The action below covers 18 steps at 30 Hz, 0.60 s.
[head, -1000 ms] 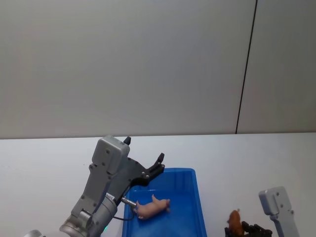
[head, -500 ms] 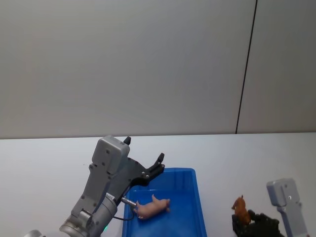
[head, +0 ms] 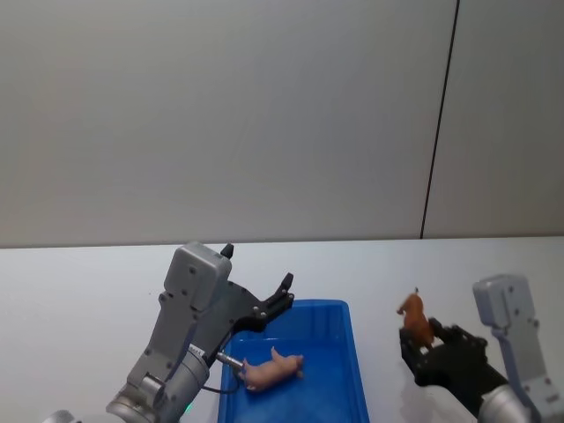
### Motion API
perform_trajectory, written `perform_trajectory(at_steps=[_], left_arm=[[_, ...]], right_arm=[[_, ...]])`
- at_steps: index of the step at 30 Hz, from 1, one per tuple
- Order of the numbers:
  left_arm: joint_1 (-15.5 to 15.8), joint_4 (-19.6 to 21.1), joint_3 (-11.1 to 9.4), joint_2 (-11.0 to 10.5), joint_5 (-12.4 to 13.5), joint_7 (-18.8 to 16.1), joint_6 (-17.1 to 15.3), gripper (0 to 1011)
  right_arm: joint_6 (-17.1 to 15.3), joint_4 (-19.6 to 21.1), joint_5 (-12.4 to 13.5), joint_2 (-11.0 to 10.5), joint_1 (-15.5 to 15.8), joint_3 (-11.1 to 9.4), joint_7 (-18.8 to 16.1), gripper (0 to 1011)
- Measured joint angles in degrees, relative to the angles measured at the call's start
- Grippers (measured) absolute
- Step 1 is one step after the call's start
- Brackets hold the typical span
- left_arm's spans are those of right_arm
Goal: Pick up the two dolls from the table and place them into the box.
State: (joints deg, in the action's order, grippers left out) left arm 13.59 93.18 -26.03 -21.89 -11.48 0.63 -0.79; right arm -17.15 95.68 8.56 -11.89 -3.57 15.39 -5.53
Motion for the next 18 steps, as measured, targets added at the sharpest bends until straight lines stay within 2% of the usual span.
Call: perform_trajectory(at_steps=[8, 18], left_arm=[[0.0, 0.0, 0.0, 0.0, 0.0, 0.0, 0.0, 1001], [0.0, 0.0, 0.0, 0.0, 0.0, 0.0, 0.0, 1000]], right_arm=[[1.1, -0.6, -1.2, 1.5, -2.9, 0.8, -4.5, 434], [1.1, -4.2, -2.7, 4.5, -6.8, 2.9, -10.9, 444]])
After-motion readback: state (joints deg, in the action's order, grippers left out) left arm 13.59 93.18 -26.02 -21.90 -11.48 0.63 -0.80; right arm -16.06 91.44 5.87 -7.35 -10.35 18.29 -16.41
